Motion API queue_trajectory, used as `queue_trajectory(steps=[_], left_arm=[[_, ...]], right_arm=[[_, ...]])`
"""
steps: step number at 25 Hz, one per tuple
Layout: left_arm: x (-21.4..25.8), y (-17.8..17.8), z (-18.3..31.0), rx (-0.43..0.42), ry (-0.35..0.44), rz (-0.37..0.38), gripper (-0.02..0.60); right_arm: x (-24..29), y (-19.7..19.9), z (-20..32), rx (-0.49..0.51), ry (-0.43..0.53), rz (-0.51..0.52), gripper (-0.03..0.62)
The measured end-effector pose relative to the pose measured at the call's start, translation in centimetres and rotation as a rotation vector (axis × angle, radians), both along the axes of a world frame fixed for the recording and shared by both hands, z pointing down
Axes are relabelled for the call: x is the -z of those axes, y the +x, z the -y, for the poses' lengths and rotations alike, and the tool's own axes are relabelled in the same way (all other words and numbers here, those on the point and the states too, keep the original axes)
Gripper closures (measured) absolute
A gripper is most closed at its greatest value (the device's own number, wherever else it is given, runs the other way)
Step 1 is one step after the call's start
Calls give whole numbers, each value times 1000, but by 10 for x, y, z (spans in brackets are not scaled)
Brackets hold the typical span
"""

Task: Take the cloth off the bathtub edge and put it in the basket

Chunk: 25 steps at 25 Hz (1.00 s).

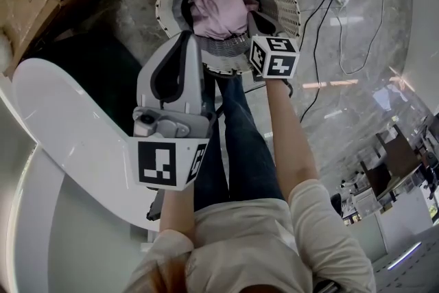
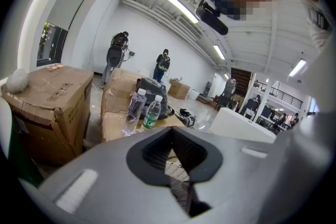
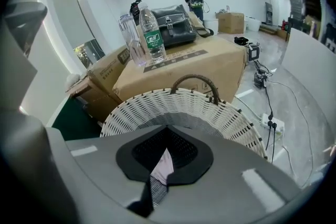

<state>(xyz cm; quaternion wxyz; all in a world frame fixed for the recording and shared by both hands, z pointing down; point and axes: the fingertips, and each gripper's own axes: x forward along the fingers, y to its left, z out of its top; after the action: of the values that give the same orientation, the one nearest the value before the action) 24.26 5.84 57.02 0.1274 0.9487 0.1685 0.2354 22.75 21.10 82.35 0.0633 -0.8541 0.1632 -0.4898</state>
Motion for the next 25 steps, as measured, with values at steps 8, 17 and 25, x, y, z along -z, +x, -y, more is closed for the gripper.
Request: queue_trajectory(steps=[8,17,25], left_arm=[[27,12,-5,3,-9,-56,532],[77,19,-2,19,-13,-141,532],[131,24,0,51,-21,-206,532]], right_arm=[[53,23,-4,-38,33,-96,597],[135,30,-7,-83,68,-212,597],[220,27,-14,-123,107,-308,597]])
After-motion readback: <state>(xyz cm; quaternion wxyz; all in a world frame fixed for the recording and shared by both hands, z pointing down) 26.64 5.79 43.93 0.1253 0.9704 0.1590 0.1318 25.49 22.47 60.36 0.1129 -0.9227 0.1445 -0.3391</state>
